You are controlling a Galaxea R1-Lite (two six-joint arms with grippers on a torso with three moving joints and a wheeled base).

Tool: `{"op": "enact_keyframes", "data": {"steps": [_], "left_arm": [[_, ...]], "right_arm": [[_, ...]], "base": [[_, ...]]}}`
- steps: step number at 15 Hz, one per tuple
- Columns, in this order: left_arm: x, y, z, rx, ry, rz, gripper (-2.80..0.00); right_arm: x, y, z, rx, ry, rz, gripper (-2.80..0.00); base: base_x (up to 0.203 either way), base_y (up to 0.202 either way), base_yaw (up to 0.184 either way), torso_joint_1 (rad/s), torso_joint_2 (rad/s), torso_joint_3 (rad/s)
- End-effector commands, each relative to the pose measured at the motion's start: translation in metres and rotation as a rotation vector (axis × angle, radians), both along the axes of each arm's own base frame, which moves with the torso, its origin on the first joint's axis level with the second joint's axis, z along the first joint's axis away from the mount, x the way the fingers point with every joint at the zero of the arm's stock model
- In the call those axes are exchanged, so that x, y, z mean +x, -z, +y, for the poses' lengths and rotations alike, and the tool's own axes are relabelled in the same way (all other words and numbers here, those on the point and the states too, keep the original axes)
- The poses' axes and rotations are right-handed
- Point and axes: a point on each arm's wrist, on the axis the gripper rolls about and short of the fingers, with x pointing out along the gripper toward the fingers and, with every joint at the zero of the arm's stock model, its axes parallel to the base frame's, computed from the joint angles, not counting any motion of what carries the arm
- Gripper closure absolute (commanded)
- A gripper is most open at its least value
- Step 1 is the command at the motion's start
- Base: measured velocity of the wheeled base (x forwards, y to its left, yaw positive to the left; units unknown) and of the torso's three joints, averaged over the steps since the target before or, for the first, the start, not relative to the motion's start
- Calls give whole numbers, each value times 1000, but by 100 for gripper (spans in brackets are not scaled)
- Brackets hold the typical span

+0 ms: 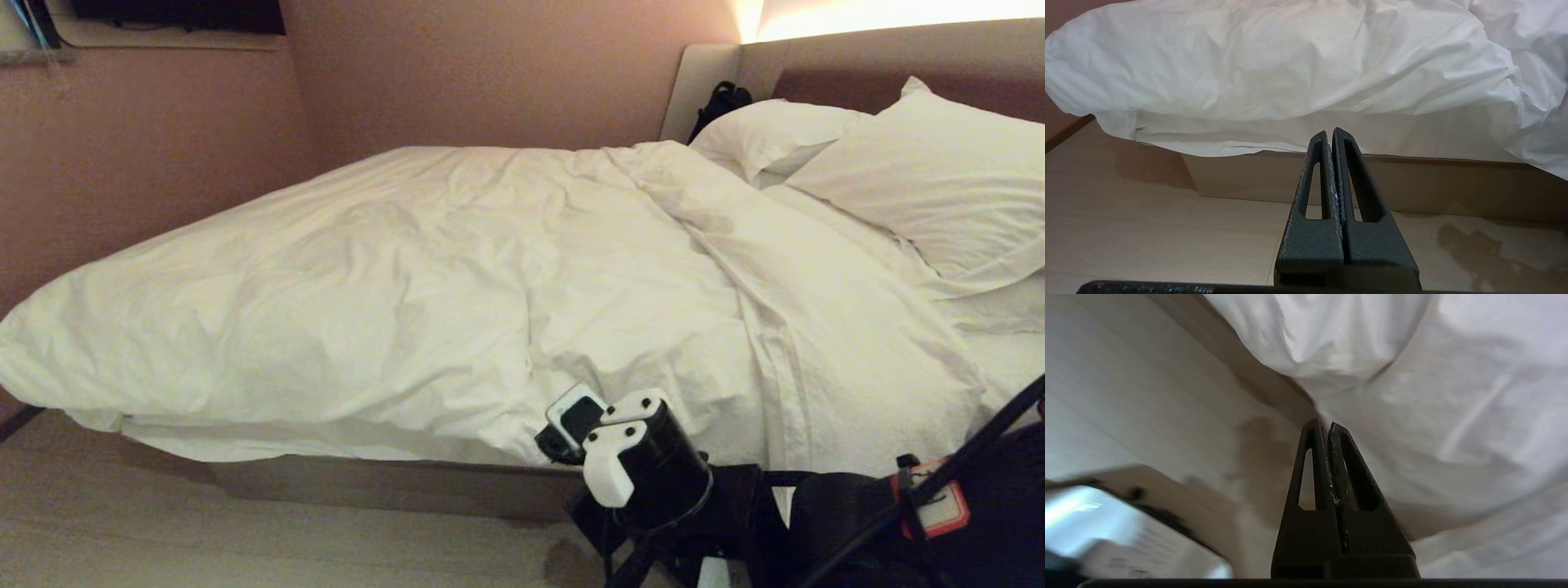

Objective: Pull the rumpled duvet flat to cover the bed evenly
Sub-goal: Flatten the corners of the folded blanket

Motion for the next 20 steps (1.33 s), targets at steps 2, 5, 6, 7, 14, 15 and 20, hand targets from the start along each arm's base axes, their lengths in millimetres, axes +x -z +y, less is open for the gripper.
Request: {"op": "enact_keyframes", "data": {"steps": [2,5,6,7,14,15,20], "left_arm": [[0,0,0,0,-1,-1,0],[0,0,0,0,-1,-1,0],[0,0,0,0,-1,-1,0],[0,0,0,0,-1,-1,0],[0,0,0,0,-1,-1,0],[0,0,0,0,1,-1,0],[0,0,0,0,-1,-1,0]], "right_arm": [[-2,8,14,-168,-52,-62,-280],[4,11,45,-153,-86,-86,-280],[4,15,56,-157,-102,-89,-280],[5,21,64,-170,-115,-90,-280],[32,78,109,-246,-81,-180,-280],[37,86,114,-257,-77,-205,-280],[73,93,115,-329,35,-347,-280]], "base": [[0,0,0,0,0,0],[0,0,0,0,0,0],[0,0,0,0,0,0],[0,0,0,0,0,0],[0,0,0,0,0,0],[0,0,0,0,0,0],[0,0,0,0,0,0]]}}
